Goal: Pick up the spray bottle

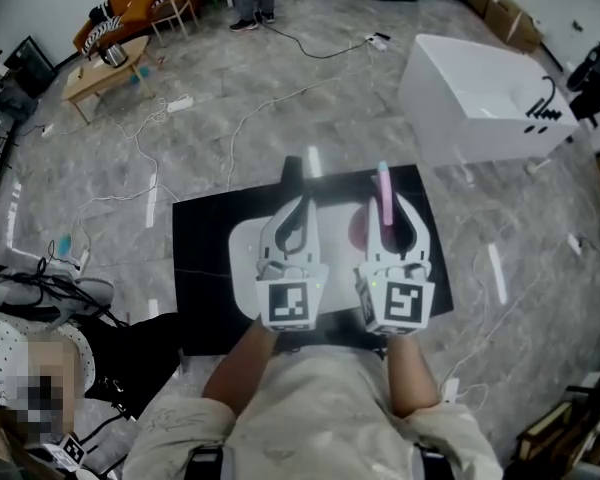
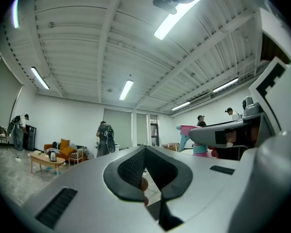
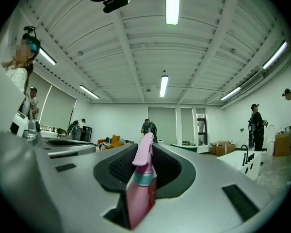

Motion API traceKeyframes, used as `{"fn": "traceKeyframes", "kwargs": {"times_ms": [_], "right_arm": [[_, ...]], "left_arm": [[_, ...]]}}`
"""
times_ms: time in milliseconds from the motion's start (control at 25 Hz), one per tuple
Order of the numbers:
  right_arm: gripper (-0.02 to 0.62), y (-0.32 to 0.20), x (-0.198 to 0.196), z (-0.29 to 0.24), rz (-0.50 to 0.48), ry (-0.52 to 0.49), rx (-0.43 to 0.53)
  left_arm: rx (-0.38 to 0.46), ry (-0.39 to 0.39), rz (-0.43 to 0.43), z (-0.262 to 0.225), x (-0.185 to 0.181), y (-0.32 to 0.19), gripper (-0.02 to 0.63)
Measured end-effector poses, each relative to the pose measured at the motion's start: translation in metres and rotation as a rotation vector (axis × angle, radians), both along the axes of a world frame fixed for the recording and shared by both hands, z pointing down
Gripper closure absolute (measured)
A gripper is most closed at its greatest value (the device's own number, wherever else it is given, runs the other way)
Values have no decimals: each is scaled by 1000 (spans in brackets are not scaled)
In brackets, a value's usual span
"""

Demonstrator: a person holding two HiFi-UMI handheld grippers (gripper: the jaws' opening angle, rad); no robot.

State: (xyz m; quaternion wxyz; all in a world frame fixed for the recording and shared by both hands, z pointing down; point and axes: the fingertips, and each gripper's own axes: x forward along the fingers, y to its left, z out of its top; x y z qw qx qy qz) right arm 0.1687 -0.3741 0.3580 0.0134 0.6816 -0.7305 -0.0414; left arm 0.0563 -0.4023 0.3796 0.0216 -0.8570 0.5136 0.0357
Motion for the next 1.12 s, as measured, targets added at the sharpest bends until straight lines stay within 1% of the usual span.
{"fn": "traceKeyframes", "kwargs": {"times_ms": [320, 640, 1120], "right_arm": [[497, -2, 1, -1, 1, -3, 3], [497, -1, 8, -4, 14, -4, 9], [497, 5, 13, -3, -2, -4, 14]], "left_arm": [[-6, 2, -4, 1, 0, -2, 604], [5, 2, -5, -2, 3, 0, 604], [12, -9, 3, -5, 11, 6, 604]]}}
